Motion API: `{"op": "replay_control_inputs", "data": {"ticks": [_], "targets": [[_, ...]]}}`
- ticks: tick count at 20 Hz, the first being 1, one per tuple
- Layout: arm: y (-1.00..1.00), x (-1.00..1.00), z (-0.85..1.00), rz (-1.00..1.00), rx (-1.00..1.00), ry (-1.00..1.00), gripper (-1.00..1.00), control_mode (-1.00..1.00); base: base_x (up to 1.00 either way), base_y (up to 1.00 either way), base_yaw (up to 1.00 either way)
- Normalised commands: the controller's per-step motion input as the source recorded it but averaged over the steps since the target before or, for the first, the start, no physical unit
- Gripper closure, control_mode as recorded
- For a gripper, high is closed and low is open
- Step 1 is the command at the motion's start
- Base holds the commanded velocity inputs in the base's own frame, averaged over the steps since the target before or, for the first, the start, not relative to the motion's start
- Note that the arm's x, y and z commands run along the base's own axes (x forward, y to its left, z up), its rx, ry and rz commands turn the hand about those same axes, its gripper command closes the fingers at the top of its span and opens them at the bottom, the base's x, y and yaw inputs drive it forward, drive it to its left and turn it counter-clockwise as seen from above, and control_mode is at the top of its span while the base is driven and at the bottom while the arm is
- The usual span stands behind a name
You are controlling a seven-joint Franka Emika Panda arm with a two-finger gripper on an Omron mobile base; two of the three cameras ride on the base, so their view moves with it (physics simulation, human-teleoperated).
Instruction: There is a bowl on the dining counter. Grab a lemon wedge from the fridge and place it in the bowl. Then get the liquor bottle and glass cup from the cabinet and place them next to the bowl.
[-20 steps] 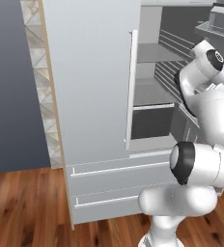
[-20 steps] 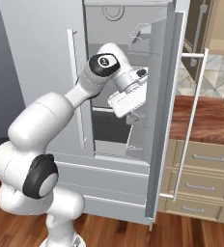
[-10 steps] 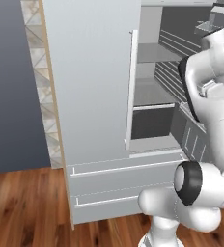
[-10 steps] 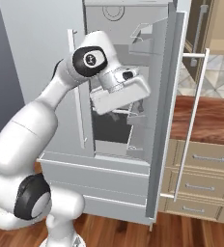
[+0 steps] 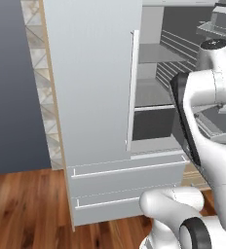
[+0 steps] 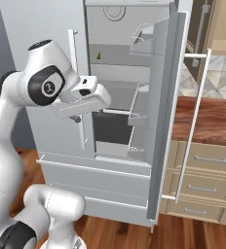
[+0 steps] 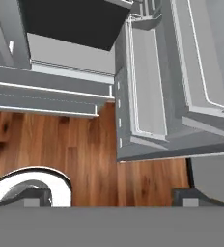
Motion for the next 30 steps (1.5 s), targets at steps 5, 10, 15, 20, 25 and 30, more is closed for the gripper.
{"op": "replay_control_inputs", "data": {"ticks": [5,10,15,20,25,30], "targets": [[1.00,0.35,0.00,0.14,0.22,-0.39,-1.00,-1.00,0.00,0.00,0.00],[1.00,0.89,0.00,0.00,0.20,-0.41,-1.00,-1.00,0.00,0.00,0.00],[0.72,0.97,0.02,0.01,0.16,-0.19,-1.00,-1.00,0.00,0.00,0.00],[0.14,0.95,0.06,0.00,0.05,-0.01,-1.00,-1.00,0.00,0.00,0.00],[-0.02,0.81,0.02,0.00,0.01,0.00,-1.00,-1.00,0.00,0.00,0.00],[0.00,0.77,-0.01,0.02,0.01,0.00,-1.00,-1.00,0.00,0.00,0.00]]}}
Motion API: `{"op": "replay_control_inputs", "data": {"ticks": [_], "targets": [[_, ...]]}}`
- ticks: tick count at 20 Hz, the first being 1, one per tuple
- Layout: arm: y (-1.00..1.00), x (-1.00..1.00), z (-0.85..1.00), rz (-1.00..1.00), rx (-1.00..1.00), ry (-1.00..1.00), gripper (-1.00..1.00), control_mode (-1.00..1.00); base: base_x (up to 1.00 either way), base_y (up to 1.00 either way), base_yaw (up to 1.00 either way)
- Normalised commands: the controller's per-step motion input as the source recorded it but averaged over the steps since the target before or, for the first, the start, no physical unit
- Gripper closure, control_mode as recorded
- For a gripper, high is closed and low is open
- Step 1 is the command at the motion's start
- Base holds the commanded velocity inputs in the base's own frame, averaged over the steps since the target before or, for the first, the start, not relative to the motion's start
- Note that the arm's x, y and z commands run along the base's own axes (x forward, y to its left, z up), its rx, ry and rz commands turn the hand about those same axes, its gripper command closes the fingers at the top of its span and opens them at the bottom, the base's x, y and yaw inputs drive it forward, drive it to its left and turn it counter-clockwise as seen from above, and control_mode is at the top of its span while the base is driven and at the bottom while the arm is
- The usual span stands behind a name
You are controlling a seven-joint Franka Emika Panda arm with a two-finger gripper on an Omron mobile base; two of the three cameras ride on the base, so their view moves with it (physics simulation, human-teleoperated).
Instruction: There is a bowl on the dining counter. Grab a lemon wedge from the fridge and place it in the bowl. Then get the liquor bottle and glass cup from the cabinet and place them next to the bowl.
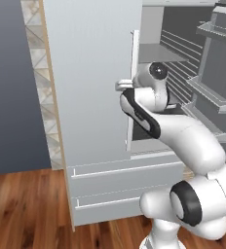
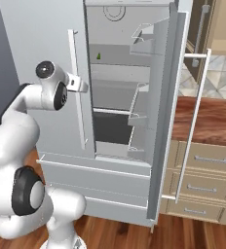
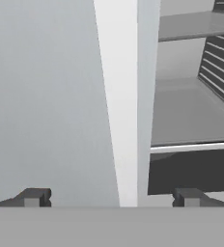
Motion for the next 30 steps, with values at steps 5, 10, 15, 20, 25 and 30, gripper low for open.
{"op": "replay_control_inputs", "data": {"ticks": [5,10,15,20,25,30], "targets": [[0.00,0.50,-0.13,0.00,0.00,-0.05,-1.00,-1.00,0.00,0.00,0.00],[0.00,0.50,-0.11,0.00,0.00,-0.06,-1.00,-1.00,0.00,0.00,0.00],[0.00,0.44,-0.07,0.00,0.00,-0.04,1.00,-1.00,0.00,0.00,0.00],[0.03,0.23,-0.03,0.00,0.00,0.00,1.00,-1.00,0.00,0.00,0.00],[0.11,-0.44,0.01,0.08,0.00,0.02,1.00,-1.00,0.00,0.00,0.00],[0.34,-0.98,0.02,0.06,-0.08,0.00,1.00,-1.00,0.00,0.00,0.00]]}}
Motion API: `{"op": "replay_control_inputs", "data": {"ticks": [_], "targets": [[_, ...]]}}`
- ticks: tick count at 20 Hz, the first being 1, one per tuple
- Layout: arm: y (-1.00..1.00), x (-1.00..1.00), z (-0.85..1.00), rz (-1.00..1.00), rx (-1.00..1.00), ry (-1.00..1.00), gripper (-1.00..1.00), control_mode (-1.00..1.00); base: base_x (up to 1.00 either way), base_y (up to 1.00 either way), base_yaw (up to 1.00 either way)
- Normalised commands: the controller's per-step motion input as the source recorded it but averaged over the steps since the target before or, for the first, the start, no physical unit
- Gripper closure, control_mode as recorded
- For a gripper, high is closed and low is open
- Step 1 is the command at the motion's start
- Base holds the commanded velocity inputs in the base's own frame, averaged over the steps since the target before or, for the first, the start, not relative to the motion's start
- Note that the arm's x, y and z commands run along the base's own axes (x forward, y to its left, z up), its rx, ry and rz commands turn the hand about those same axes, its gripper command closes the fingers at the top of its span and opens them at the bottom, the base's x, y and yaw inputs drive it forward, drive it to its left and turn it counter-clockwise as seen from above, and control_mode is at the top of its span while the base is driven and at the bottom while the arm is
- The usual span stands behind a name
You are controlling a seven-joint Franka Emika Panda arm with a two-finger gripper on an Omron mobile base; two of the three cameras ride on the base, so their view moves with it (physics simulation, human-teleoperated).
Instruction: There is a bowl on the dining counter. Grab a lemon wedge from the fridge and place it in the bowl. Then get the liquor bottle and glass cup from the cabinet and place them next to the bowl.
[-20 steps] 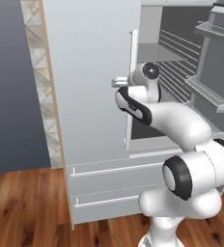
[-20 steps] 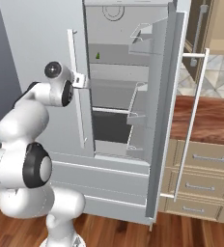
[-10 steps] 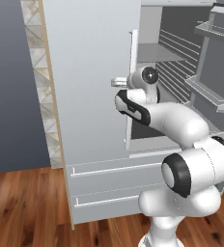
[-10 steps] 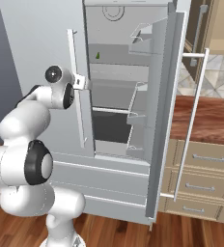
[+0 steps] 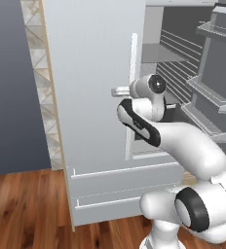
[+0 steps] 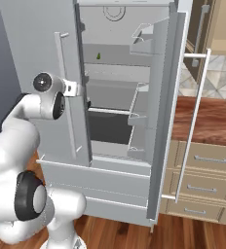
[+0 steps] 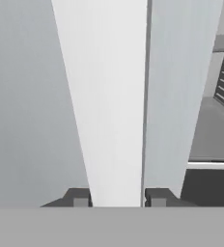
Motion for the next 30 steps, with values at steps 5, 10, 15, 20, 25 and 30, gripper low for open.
{"op": "replay_control_inputs", "data": {"ticks": [5,10,15,20,25,30], "targets": [[0.67,-1.00,0.00,0.04,-0.18,0.00,1.00,-1.00,0.00,0.00,0.00],[0.66,-1.00,0.02,0.01,-0.20,0.00,-1.00,-1.00,0.00,0.00,0.00],[-0.37,-0.70,0.44,0.00,-0.04,0.01,-1.00,-1.00,0.00,0.00,0.00],[-1.00,-0.11,0.71,0.00,0.05,0.03,-1.00,-1.00,0.00,0.00,0.00],[-0.98,0.48,0.56,-0.09,0.05,0.07,-1.00,-1.00,0.00,0.00,0.00],[-0.79,1.00,0.12,-0.07,0.08,0.11,-1.00,-1.00,0.00,0.00,0.00]]}}
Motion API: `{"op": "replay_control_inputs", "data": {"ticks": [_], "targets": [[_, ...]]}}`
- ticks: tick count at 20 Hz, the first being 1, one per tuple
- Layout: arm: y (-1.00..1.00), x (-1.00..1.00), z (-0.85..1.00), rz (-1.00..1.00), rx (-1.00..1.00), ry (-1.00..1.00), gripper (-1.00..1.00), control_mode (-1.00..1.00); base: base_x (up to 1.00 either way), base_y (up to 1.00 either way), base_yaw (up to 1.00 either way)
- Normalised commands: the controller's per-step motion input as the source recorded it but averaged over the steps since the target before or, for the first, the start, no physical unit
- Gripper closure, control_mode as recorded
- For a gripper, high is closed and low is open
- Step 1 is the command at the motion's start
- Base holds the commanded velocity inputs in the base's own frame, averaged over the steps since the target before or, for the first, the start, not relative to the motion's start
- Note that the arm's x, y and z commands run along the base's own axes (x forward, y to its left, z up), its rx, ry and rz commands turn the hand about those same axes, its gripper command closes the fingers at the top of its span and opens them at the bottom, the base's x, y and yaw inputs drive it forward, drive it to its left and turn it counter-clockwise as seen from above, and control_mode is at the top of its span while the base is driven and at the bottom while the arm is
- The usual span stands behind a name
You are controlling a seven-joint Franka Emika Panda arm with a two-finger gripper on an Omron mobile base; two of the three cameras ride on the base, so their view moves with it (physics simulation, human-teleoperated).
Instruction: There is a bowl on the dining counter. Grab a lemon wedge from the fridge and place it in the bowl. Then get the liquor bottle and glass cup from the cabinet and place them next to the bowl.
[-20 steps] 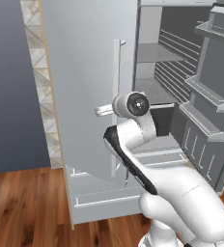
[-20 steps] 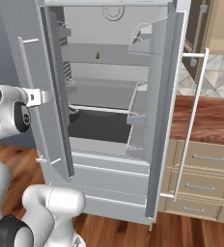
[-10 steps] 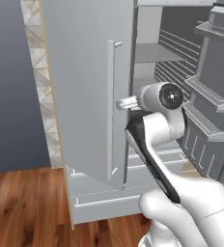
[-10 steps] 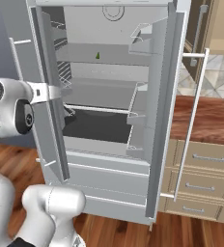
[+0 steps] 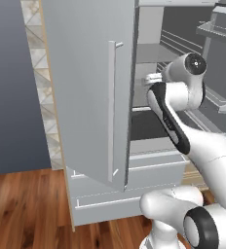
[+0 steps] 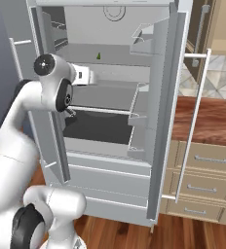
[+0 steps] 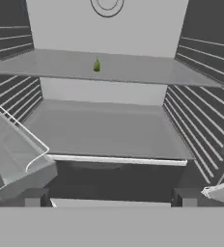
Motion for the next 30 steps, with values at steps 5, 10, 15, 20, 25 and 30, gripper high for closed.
{"op": "replay_control_inputs", "data": {"ticks": [5,10,15,20,25,30], "targets": [[-0.31,1.00,0.00,0.01,0.16,0.07,-1.00,-1.00,0.00,0.00,0.00],[0.17,0.83,-0.01,0.16,0.16,0.12,-1.00,-1.00,0.00,0.00,0.00],[0.50,0.18,-0.02,0.20,0.10,0.09,-1.00,-1.00,0.00,0.00,0.00],[0.98,-0.31,-0.01,0.05,0.00,0.01,-1.00,-1.00,0.00,0.00,0.00],[0.91,-0.91,0.00,0.01,0.00,-0.05,-1.00,-1.00,0.00,0.00,0.00],[0.96,-1.00,0.00,0.05,0.00,-0.09,-1.00,-1.00,0.00,0.00,0.00]]}}
